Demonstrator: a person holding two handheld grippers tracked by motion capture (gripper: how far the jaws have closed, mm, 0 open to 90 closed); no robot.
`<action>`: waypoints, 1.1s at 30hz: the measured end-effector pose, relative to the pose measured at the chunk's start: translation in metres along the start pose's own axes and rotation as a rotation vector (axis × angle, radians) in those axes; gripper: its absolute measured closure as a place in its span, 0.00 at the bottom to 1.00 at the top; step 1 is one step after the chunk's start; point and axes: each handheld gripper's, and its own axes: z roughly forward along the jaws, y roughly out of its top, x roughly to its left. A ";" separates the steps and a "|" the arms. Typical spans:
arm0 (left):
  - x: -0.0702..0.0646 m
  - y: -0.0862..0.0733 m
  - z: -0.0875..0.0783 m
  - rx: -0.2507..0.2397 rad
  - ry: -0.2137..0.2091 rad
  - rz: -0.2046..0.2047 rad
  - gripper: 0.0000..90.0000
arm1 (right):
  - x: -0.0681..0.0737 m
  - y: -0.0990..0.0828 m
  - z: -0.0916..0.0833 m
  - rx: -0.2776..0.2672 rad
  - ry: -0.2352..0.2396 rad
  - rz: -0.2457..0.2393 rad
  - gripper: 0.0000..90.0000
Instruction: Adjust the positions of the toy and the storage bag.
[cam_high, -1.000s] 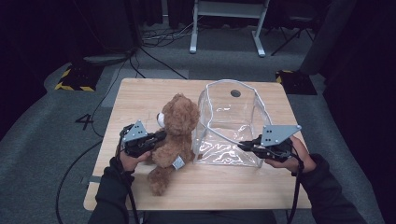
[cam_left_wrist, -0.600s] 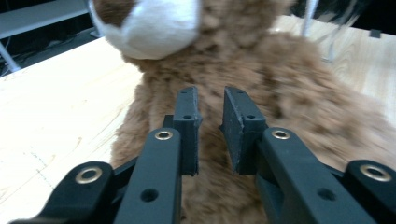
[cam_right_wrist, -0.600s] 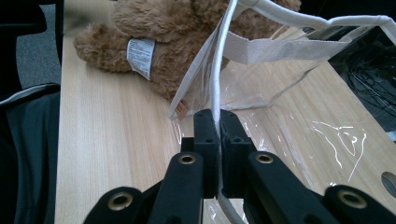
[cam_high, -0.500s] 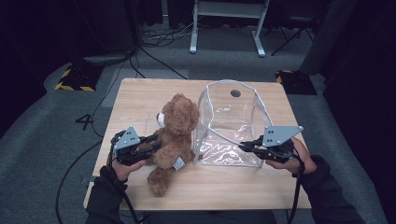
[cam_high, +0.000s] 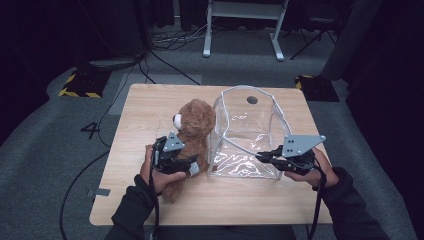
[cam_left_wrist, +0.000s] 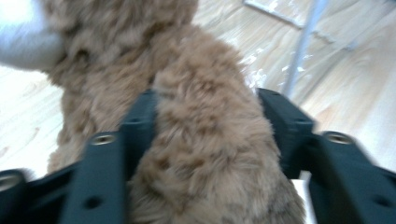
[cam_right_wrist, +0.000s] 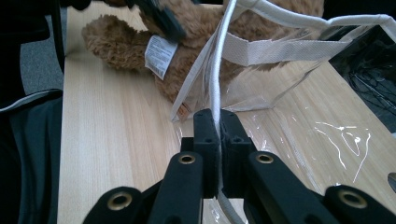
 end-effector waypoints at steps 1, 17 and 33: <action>-0.001 -0.003 0.001 0.000 0.001 0.010 0.61 | 0.000 0.000 0.000 -0.001 -0.001 -0.001 0.97; -0.017 -0.046 -0.024 0.036 -0.031 0.067 0.82 | 0.003 -0.004 -0.004 -0.028 -0.042 0.016 0.70; -0.012 -0.059 -0.008 0.061 -0.007 0.100 0.86 | 0.008 -0.018 -0.050 -0.082 -0.205 0.083 0.38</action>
